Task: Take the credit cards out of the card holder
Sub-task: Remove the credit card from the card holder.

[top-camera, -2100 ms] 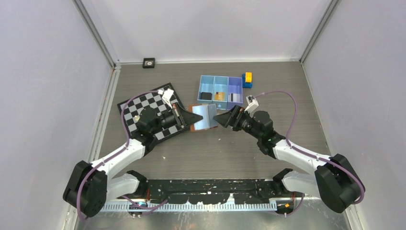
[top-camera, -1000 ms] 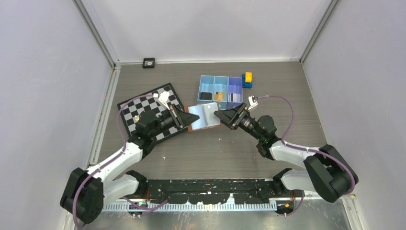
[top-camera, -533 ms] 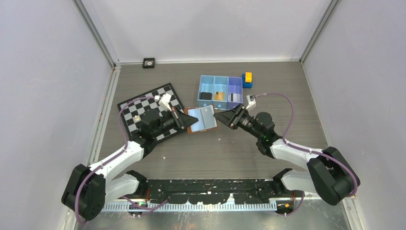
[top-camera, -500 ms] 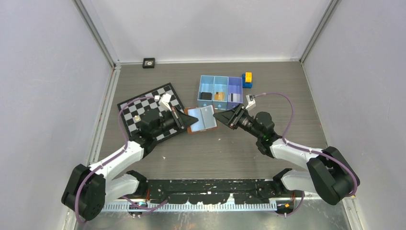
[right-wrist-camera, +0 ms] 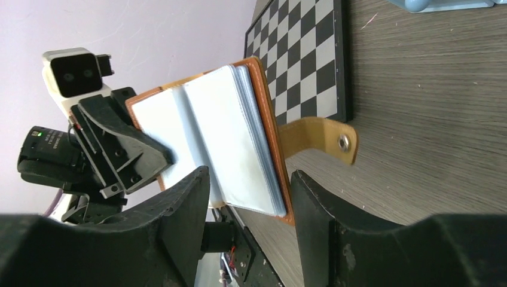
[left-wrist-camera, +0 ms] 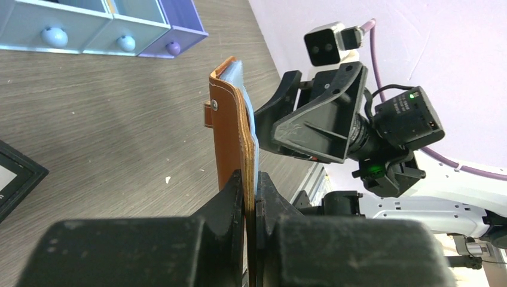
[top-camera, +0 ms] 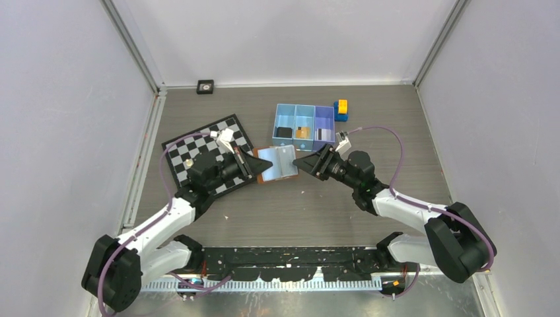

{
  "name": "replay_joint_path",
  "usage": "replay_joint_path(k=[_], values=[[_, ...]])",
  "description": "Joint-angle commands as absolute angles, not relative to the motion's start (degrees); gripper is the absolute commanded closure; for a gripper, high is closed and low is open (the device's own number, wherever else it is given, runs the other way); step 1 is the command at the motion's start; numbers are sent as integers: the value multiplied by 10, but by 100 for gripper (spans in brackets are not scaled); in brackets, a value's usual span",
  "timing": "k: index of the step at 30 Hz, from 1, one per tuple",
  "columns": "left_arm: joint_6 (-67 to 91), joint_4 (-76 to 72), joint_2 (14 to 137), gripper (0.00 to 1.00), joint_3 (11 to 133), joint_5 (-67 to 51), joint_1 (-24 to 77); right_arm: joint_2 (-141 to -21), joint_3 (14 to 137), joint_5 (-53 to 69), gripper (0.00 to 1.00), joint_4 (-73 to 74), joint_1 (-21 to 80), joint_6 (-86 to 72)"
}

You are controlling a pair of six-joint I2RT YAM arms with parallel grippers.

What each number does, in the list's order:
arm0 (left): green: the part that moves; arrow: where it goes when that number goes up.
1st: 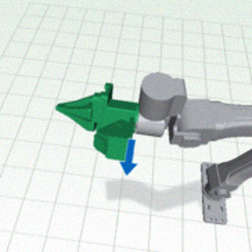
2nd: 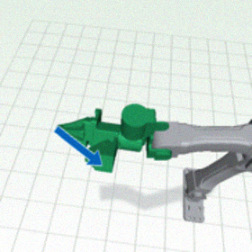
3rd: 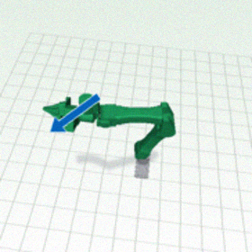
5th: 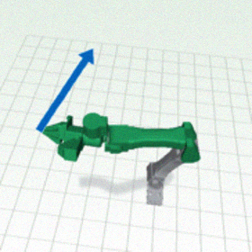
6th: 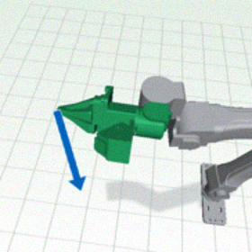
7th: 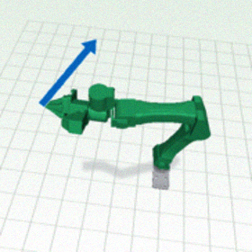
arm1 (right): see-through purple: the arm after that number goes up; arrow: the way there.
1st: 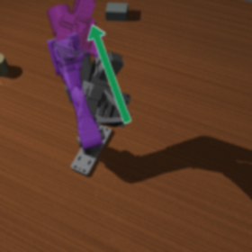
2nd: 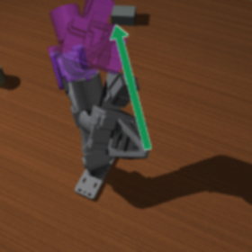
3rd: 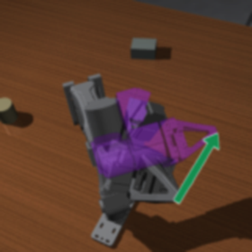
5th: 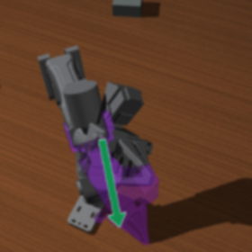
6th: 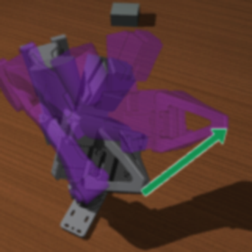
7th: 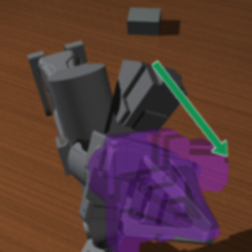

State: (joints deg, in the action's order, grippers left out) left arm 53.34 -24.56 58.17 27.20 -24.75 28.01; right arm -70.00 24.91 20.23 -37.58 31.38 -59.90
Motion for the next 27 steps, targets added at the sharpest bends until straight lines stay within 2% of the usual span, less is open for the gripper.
replay_joint_path(k=[1, 4, 8, 9, 21, 27], values=[[518, -276, 546, 100, 277, -240, 279, -693, 269, 203, 41, -389, 314, -585], [518, -283, 527, 100, 270, -234, 279, -701, 268, 212, 34, -405, 313, -591], [520, -299, 507, 100, 256, -224, 279, -710, 268, 220, 14, -414, 314, -601], [522, -307, 503, 100, 252, -223, 279, -714, 265, 227, 13, -431, 314, -610], [586, -424, 501, 100, 226, -252, 279, -781, 236, 263, 11, -697, 346, -700], [596, -443, 499, 100, 216, -249, 279, -808, 236, 234, 11, -729, 380, -696]])
